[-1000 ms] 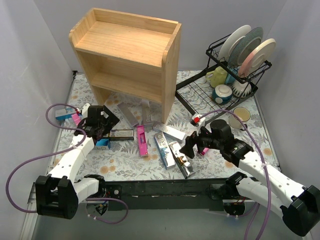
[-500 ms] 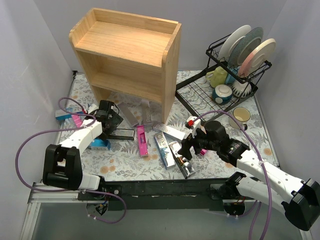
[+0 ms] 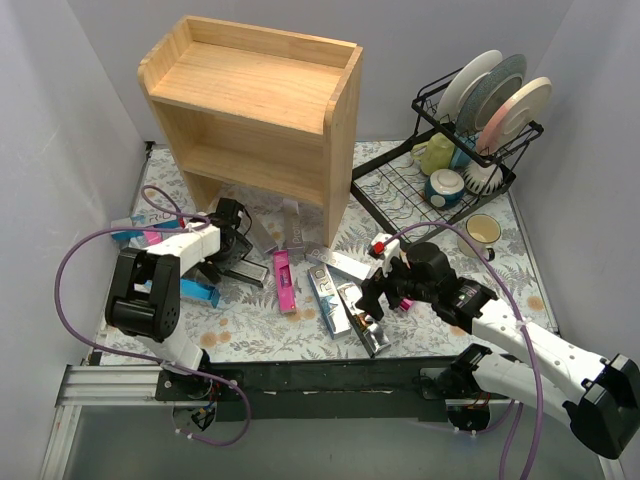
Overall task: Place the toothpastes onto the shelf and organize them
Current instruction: Pick up the toothpaste from the center of the board.
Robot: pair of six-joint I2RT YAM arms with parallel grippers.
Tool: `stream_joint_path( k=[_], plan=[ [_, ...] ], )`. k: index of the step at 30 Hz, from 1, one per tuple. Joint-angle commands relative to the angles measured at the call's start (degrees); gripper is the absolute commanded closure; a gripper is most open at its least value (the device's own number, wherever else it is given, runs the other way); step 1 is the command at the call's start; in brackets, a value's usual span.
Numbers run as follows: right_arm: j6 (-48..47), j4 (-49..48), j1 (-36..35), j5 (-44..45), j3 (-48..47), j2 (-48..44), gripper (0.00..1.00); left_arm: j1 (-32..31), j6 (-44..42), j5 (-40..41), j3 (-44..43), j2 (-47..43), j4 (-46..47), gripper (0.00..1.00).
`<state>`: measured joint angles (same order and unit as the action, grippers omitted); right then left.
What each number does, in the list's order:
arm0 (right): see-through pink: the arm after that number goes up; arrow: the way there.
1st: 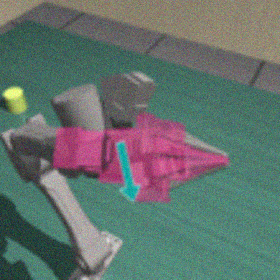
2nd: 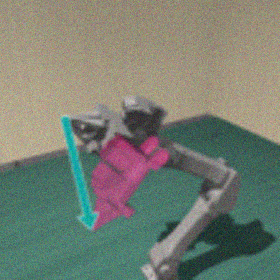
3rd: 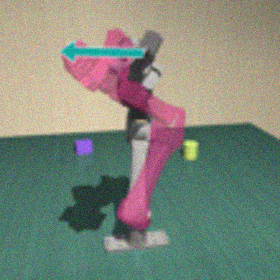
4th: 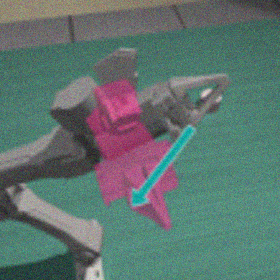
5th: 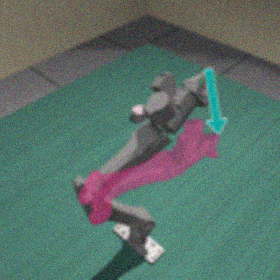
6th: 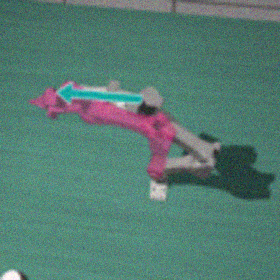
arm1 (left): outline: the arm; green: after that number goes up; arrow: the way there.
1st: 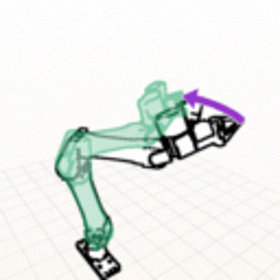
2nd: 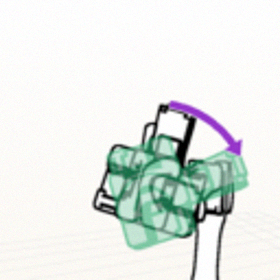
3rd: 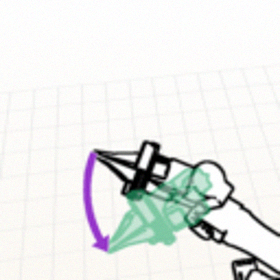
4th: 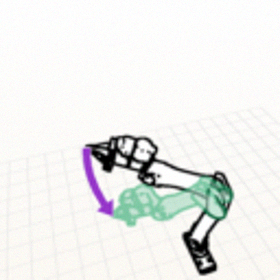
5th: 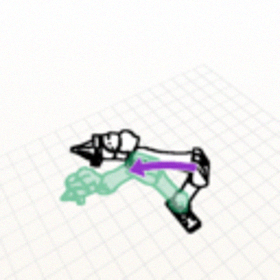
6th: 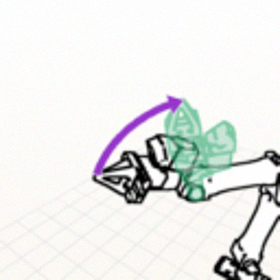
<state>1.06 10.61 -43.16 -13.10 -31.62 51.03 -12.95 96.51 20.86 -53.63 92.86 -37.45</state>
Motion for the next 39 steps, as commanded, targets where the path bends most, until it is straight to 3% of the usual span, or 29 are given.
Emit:
stream_joint_path(
  k=[1,5,12,20,25,31,39],
  plan=[
    [-0.9,0.2,-0.7,1.0,-1.1,0.0,0.03,-0.1,0.5,0.1,-2.3,1.6,-1.0,0.18],
    [-0.9,0.5,-1.0,1.1,-1.2,-0.2,0.03,-0.2,0.1,-1.7,-1.8,-0.6,-1.0,0.36],
    [0.2,-0.2,-1.7,0.5,-1.1,-0.9,0.04,-0.3,-4.9,-6.2,2.6,-12.3,1.9,0.52],
    [5.9,-6.7,-2.5,-4.5,-0.5,-2.1,0.04,-0.9,-11.2,-20.2,10.8,-29.4,14.1,0.53],
    [11.5,-18.0,-2.9,-8.1,1.4,-1.5,0.04,-3.3,-12.1,-30.9,15.7,-38.8,22.8,0.53],
    [24.7,-39.4,-3.6,-13.6,3.7,3.2,0.03,-9.6,-10.3,-34.0,18.6,-44.3,33.2,0.52],
    [35.2,-53.8,-5.5,-15.8,2.8,11.6,0.02,-14.1,-9.1,-35.6,18.1,-44.6,41.0,0.51]
  ],
)
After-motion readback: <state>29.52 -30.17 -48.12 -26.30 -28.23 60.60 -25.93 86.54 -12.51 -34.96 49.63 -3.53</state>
